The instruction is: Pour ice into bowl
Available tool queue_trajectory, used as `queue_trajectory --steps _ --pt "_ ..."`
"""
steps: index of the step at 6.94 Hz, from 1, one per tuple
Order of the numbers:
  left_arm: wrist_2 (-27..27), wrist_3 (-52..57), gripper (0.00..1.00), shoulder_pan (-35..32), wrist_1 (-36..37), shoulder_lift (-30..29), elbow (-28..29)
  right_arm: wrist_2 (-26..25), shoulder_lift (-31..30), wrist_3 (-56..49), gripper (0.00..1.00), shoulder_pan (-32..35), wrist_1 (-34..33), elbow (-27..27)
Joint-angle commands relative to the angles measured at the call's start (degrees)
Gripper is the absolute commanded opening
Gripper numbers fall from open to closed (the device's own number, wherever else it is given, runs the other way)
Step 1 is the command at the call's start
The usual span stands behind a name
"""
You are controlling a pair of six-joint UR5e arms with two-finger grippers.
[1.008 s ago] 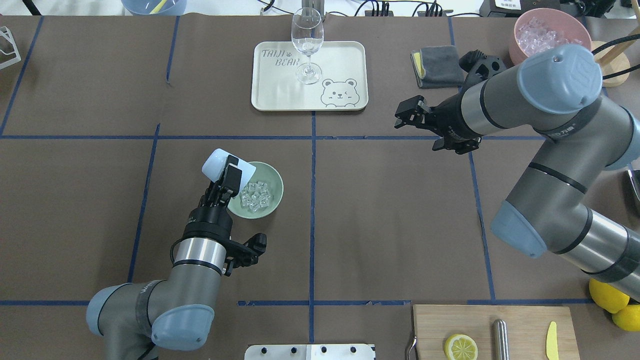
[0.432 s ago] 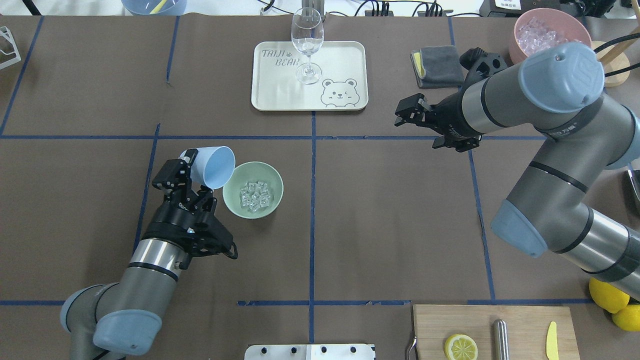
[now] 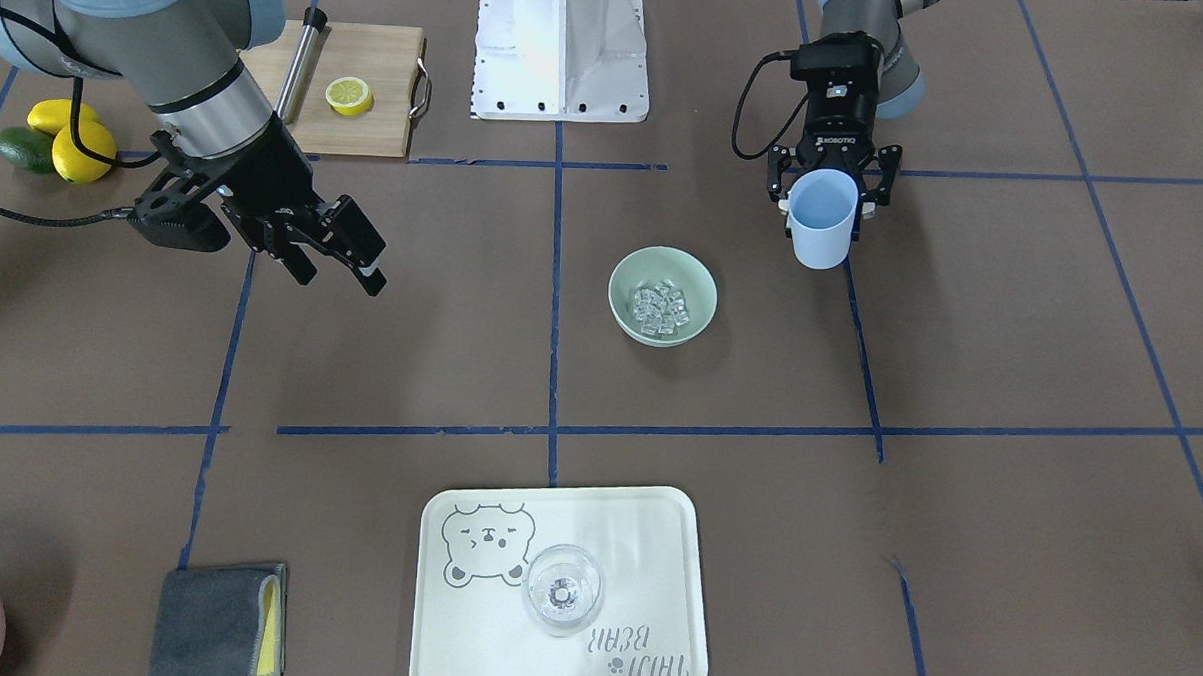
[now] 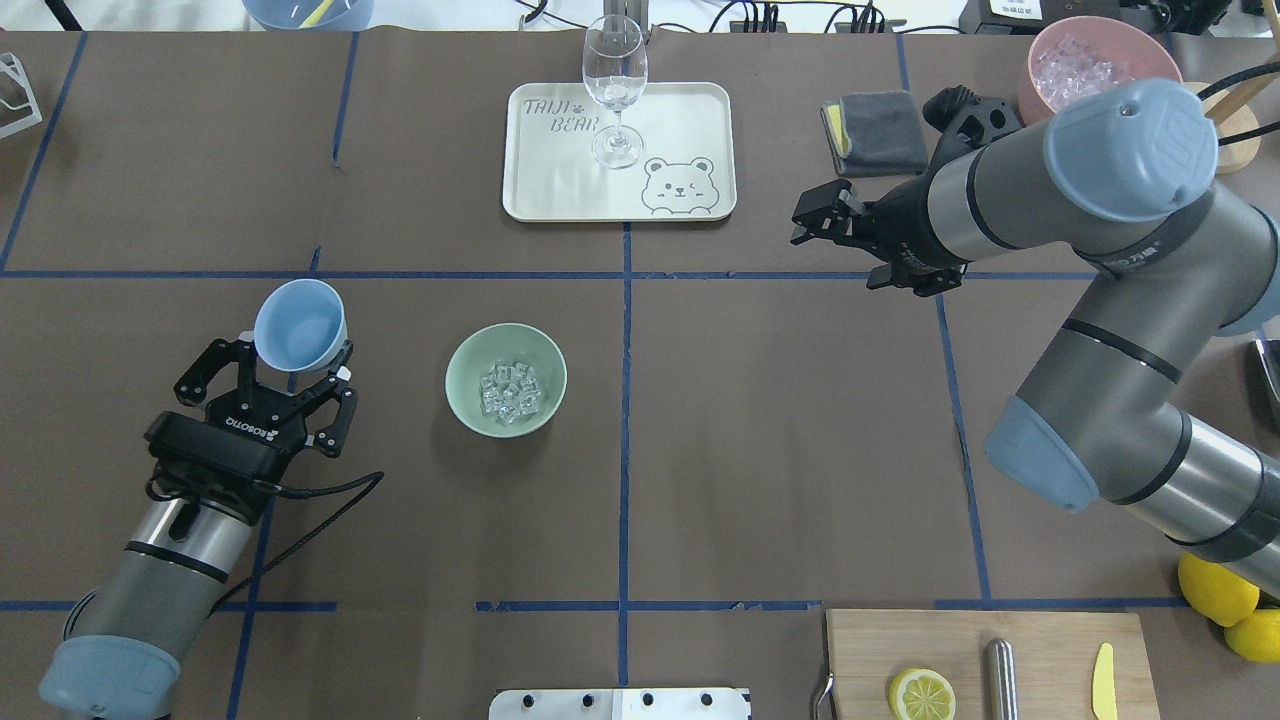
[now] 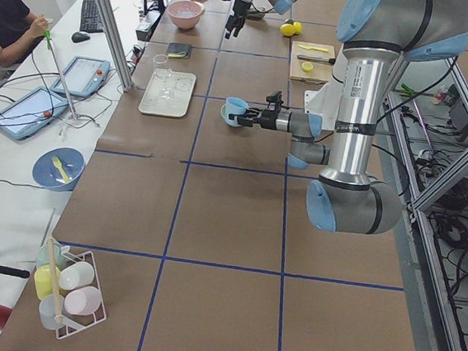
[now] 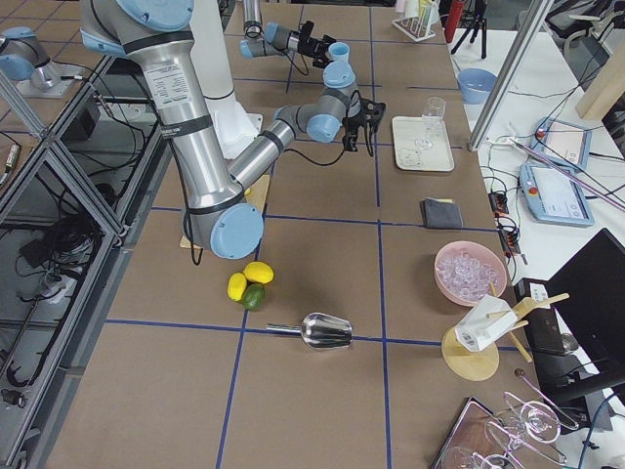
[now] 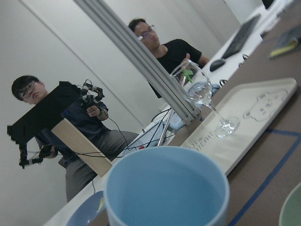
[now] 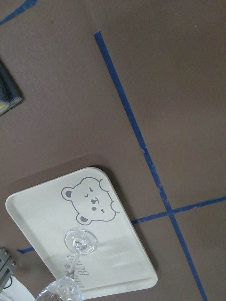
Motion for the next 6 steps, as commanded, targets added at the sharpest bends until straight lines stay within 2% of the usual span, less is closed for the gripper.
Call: queue_trajectory --steps 1,2,3,4,6 --pt "0.2 -14.26 0.0 0.11 -4.95 6.54 4.06 -0.12 0.4 -0.1 1.0 0.19 -0.07 0.4" --pt "-1.97 -14.91 0.0 0.11 -8.87 15.81 3.89 -0.2 0.49 -0.1 1.0 0.02 -0.07 0.75" --pt "-2.6 -17.96 0.0 0.11 -10.13 16.95 4.67 -0.2 0.93 -0.1 1.0 -0.07 -0.16 0.76" --pt "-2.61 -25.99 0.0 0.11 -9.97 16.96 8.86 -0.2 1.28 -0.1 1.0 -0.07 -0.16 1.11" --pt "-0.08 -33.4 0.0 0.2 -9.53 16.96 14.16 -0.21 1.37 -0.1 1.0 -0.16 -0.25 1.63"
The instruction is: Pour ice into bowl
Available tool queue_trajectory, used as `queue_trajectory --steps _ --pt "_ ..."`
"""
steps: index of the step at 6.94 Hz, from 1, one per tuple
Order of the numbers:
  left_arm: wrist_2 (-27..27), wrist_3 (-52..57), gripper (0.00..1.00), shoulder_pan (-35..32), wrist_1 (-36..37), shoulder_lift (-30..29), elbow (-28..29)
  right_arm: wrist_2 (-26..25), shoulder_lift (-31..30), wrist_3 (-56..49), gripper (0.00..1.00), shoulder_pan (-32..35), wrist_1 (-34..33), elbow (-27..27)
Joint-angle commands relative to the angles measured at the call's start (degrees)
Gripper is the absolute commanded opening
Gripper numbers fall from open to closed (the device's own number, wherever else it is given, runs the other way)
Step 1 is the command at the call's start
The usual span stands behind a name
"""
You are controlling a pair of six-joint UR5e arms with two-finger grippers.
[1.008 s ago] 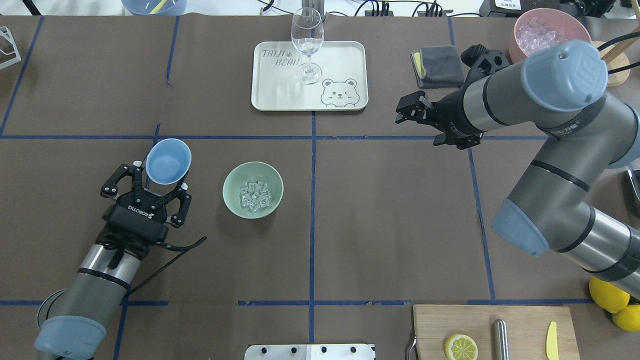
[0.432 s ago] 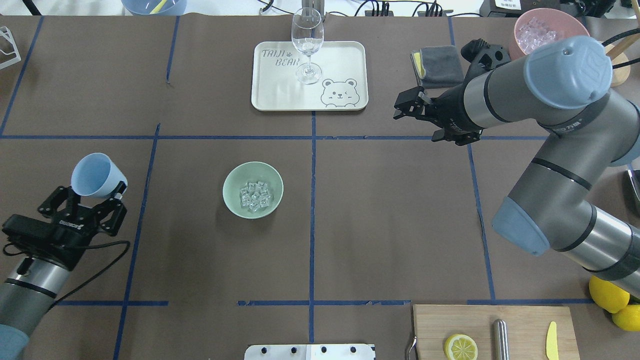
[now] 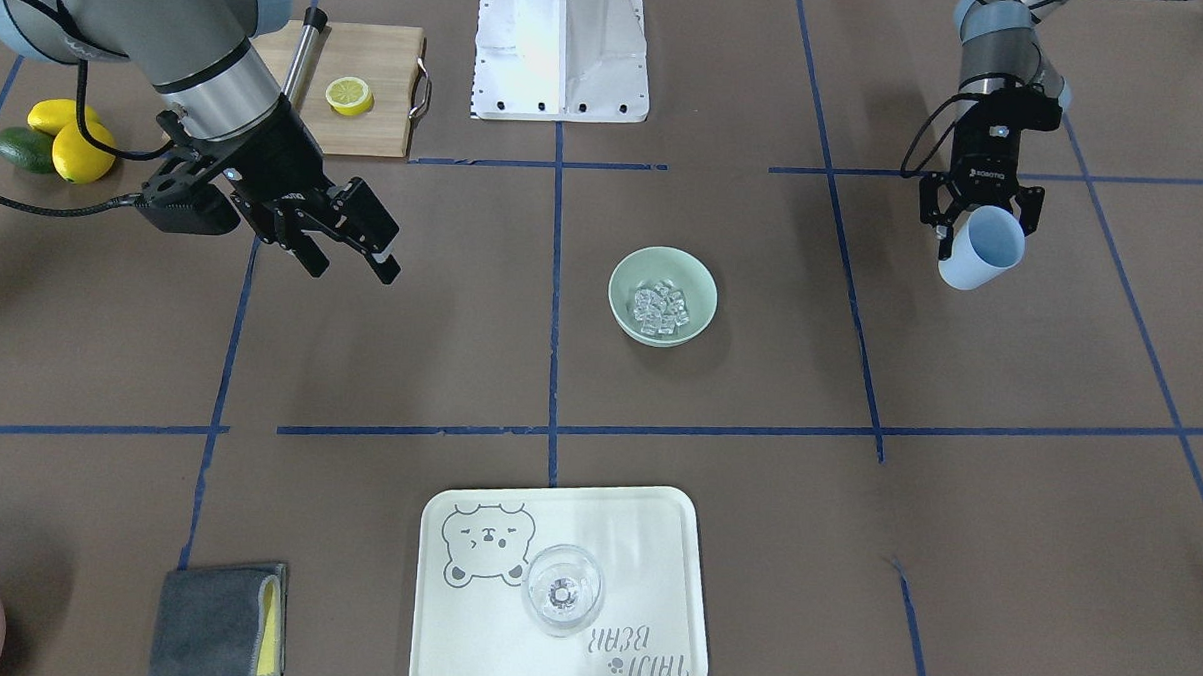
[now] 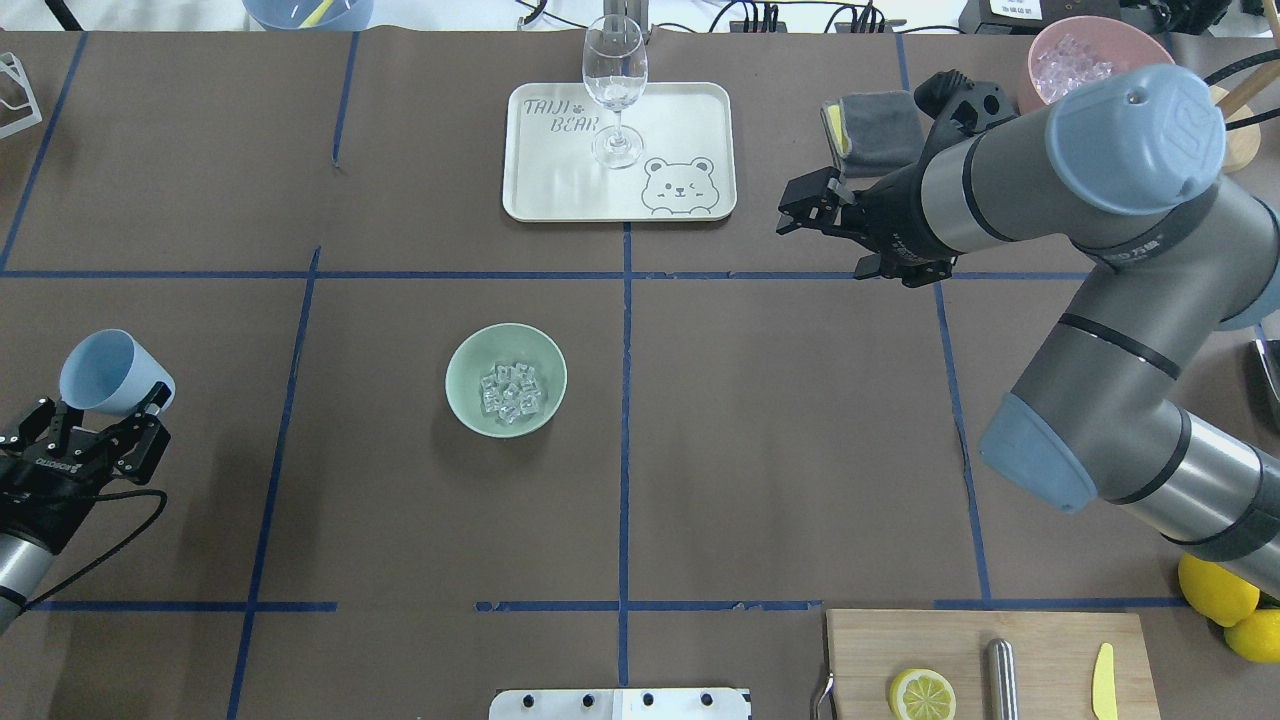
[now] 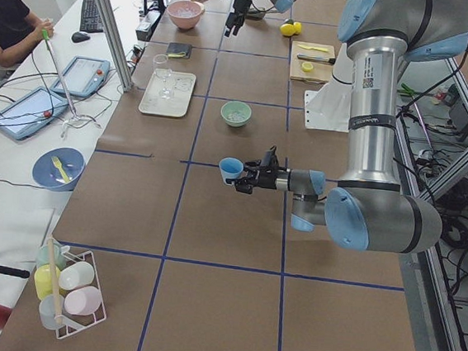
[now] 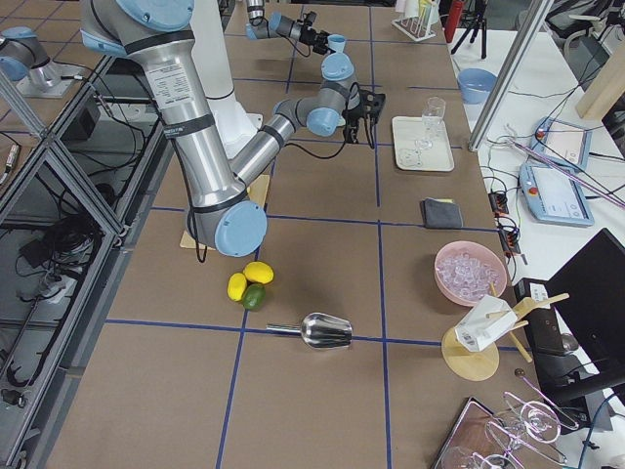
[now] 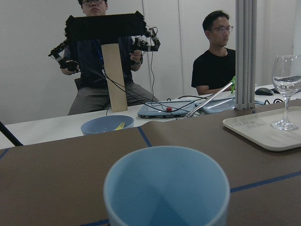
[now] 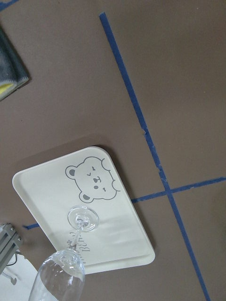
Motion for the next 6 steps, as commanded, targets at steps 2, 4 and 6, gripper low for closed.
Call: queue_trajectory --steps 2,4,6 --pt "3.13 -6.72 0.0 0.06 0.32 0.14 7.37 -0.05 0.04 0.0 1.0 -0.21 -0.03 0.53" --pt "3.23 -11.25 0.0 0.06 0.58 0.14 8.7 -0.05 0.04 0.0 1.0 -0.91 -0.03 0.45" --pt "2.96 -12.26 0.0 0.15 0.67 -0.03 8.98 -0.05 0.04 0.0 1.0 -1.0 -0.03 0.53"
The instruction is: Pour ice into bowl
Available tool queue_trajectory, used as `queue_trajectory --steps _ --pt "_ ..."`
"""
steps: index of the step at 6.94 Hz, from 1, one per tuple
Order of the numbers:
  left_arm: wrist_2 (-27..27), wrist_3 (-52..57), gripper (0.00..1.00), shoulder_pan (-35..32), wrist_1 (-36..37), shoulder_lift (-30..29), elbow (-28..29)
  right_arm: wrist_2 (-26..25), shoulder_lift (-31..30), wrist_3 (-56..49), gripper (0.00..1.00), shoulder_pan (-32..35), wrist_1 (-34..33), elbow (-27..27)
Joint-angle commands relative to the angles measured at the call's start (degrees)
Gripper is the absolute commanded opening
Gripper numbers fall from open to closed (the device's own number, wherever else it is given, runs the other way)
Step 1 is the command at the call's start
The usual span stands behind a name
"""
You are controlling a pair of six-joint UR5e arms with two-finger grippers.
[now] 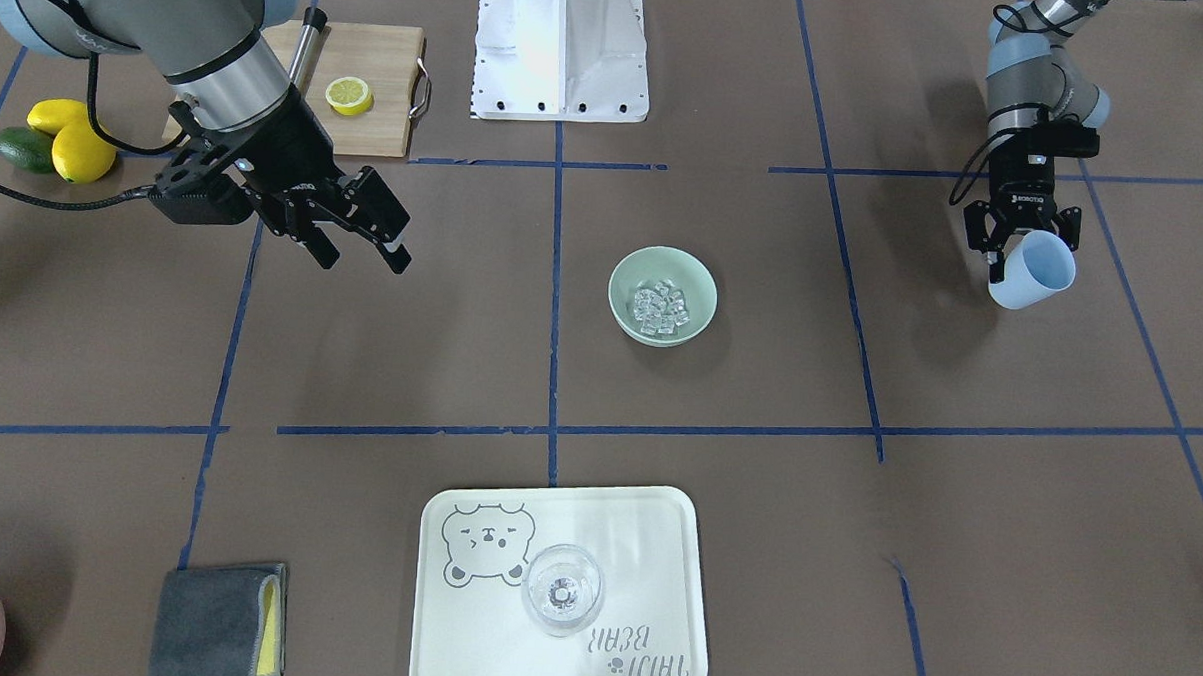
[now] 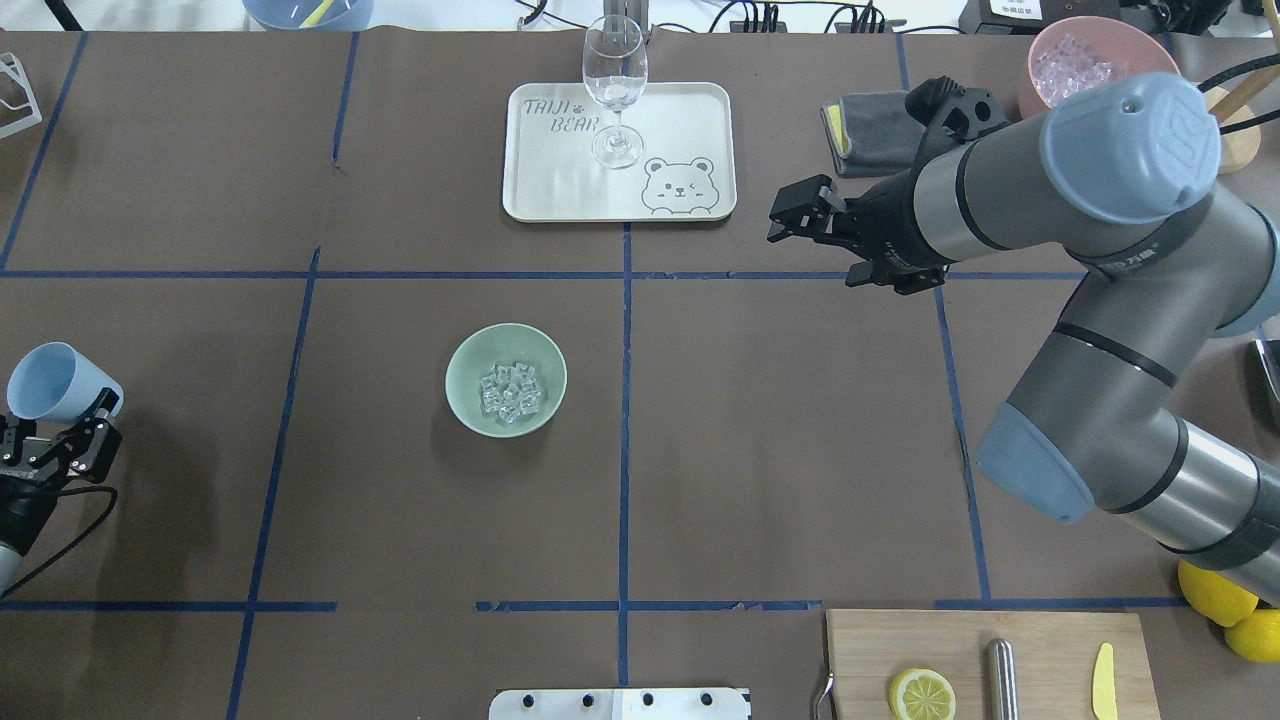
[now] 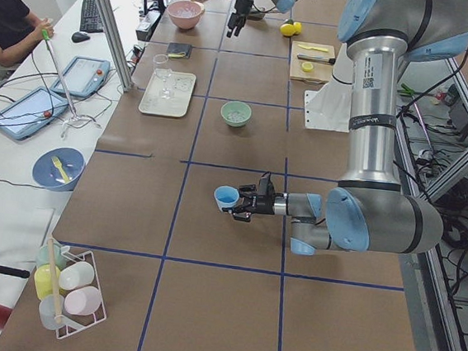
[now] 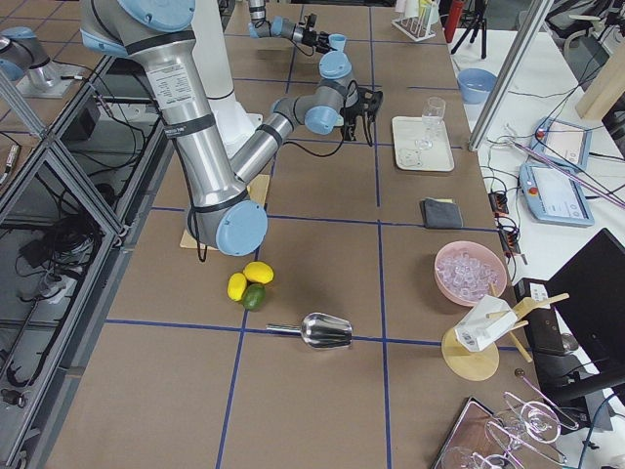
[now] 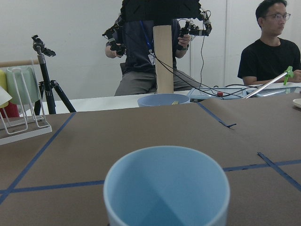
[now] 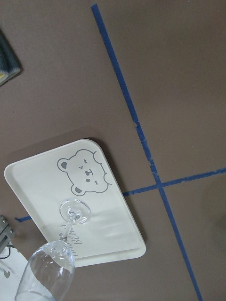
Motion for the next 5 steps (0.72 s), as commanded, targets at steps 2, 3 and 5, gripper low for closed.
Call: queue_trajectory --steps 2,3,5 --pt "-0.36 -0.75 0.0 0.15 0.06 -0.53 0.1 0.0 -0.01 0.0 1.0 -0.22 0.0 0.03" --pt "-0.54 -0.58 0.0 0.15 0.58 -0.97 0.19 -0.17 -0.1 0.0 1.0 -0.39 0.0 0.03" --pt "-1.77 -0.49 0.0 0.23 2.51 -1.5 0.1 -0.26 -0.01 0.0 1.0 -0.57 0.0 0.03"
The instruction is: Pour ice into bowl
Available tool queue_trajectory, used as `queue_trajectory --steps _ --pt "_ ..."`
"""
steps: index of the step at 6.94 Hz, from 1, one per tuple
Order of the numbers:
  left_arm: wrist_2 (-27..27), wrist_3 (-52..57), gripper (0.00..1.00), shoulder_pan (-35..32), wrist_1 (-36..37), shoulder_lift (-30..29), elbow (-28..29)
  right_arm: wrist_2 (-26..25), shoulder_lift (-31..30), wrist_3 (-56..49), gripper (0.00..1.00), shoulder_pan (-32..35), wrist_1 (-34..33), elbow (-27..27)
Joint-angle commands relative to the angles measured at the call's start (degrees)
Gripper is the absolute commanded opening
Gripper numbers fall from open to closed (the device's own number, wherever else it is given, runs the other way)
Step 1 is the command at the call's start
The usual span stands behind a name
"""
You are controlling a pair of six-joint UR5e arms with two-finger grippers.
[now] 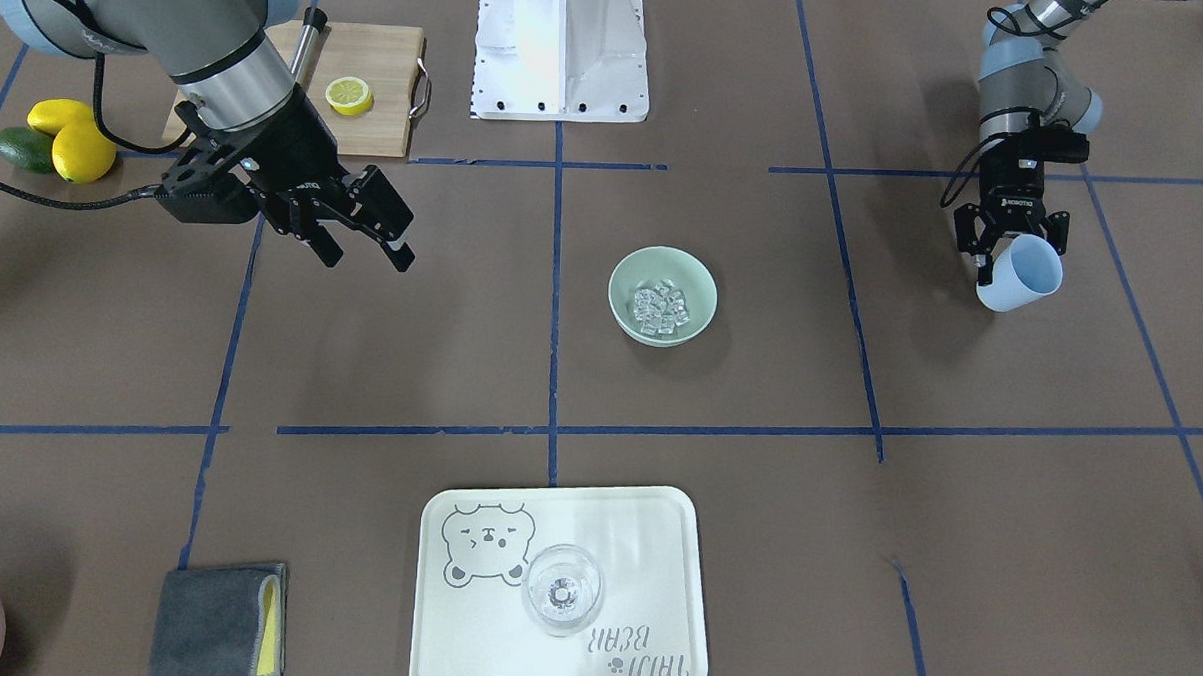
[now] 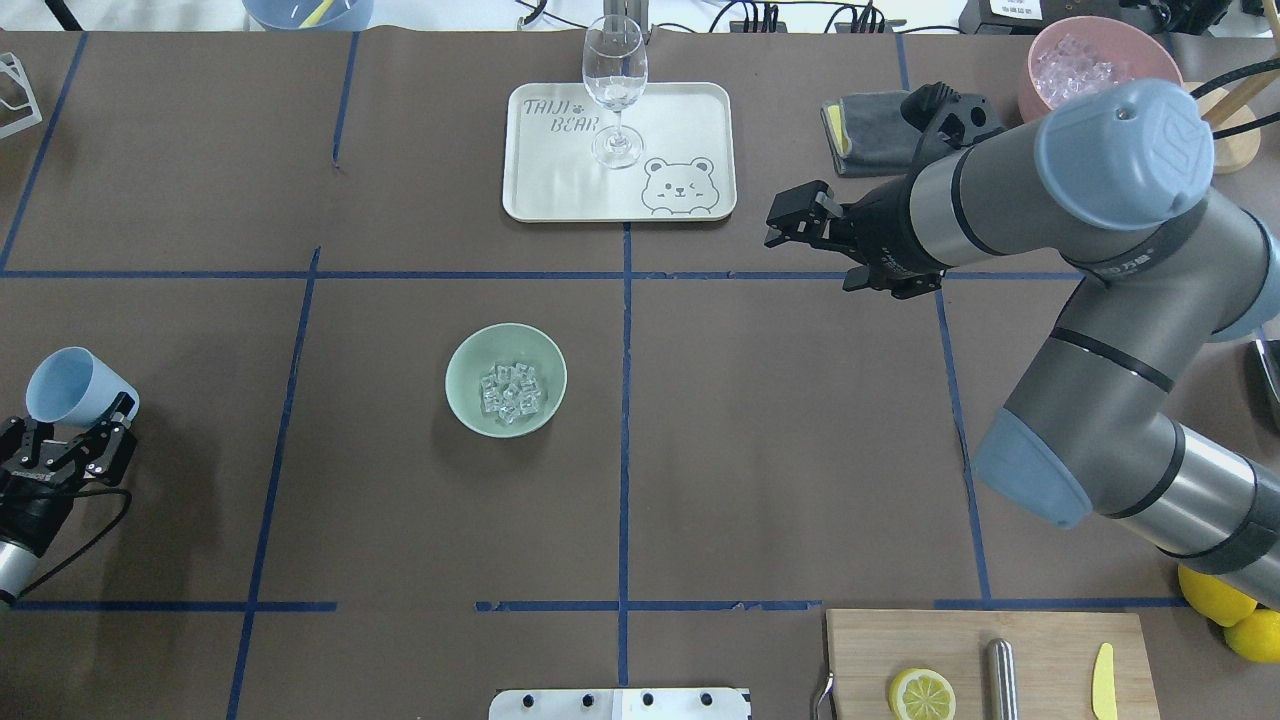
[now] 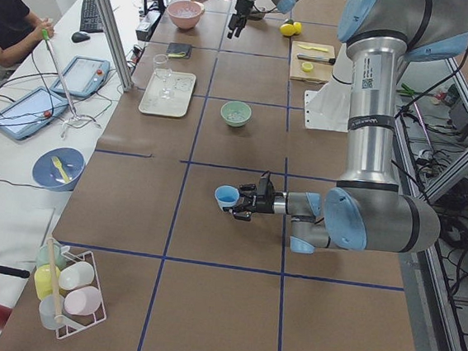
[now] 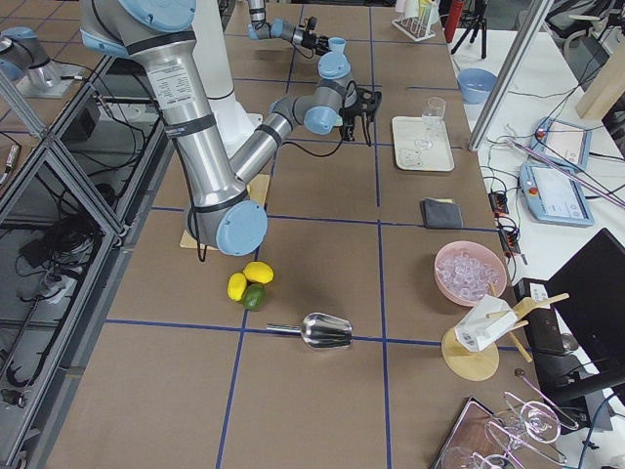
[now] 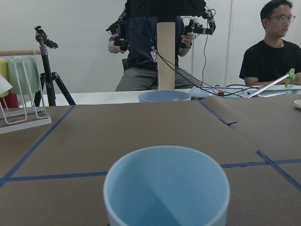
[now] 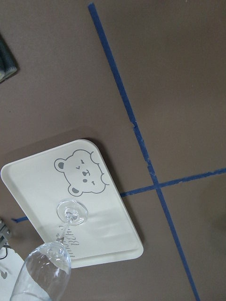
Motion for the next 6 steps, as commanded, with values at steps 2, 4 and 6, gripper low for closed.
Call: queue_trajectory --steps 2,4,6 --pt "-1.41 0.17 0.0 0.03 1.15 -0.61 0.02 -1.7 0.02 0.0 1.0 -0.72 0.0 0.0" --pt "-2.11 0.17 0.0 0.03 1.41 -0.97 0.29 -2.15 0.02 0.0 1.0 -0.9 0.0 0.0" --pt "-2.2 0.17 0.0 -0.06 1.41 -0.88 0.55 -2.15 0.02 0.0 1.0 -0.81 0.0 0.0"
